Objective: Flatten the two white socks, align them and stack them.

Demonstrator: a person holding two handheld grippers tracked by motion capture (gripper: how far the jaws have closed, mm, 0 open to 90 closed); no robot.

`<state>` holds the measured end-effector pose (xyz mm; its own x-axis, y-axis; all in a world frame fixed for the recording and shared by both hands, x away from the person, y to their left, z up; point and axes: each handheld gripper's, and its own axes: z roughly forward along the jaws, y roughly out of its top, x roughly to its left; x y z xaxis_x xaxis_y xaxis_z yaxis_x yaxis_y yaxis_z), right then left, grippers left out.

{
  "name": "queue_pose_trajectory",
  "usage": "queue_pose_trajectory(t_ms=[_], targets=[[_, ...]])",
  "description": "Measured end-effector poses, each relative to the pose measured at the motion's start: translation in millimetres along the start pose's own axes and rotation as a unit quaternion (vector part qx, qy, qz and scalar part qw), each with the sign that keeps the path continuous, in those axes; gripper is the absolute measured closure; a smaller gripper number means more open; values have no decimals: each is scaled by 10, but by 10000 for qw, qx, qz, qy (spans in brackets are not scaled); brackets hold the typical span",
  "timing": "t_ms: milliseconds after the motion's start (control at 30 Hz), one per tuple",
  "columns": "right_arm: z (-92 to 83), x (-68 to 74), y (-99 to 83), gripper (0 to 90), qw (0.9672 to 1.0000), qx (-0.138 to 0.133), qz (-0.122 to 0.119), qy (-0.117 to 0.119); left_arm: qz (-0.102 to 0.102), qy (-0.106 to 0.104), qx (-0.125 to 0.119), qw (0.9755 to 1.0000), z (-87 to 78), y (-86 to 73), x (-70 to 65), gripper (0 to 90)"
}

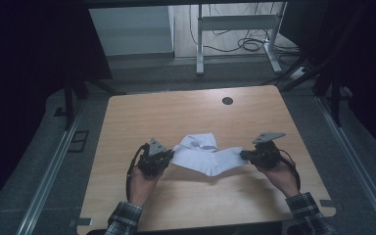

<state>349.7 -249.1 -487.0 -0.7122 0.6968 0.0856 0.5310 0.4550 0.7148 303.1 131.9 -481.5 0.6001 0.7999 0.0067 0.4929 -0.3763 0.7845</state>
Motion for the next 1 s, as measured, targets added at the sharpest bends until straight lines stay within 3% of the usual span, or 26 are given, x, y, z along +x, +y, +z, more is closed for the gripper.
queue_pose_trajectory(t_ms=[200,467,600,767,1000], targets=[[128,132,6,839,9995,218,-174,120,49,91,106,9999,-103,-236,-48,851],[290,180,-61,822,9979,536,-361,42,210,167,499,9984,32,-429,-111,845],[342,182,-99,785,9970,662,-408,13,19,97,629,9980,120,-497,-103,815],[278,171,-71,721,9981,471,-401,-31,-142,30,365,9992,60,-420,-65,648],[197,69,-83,665,9988,320,-317,-214,-220,39,219,9995,71,-273,36,576]])
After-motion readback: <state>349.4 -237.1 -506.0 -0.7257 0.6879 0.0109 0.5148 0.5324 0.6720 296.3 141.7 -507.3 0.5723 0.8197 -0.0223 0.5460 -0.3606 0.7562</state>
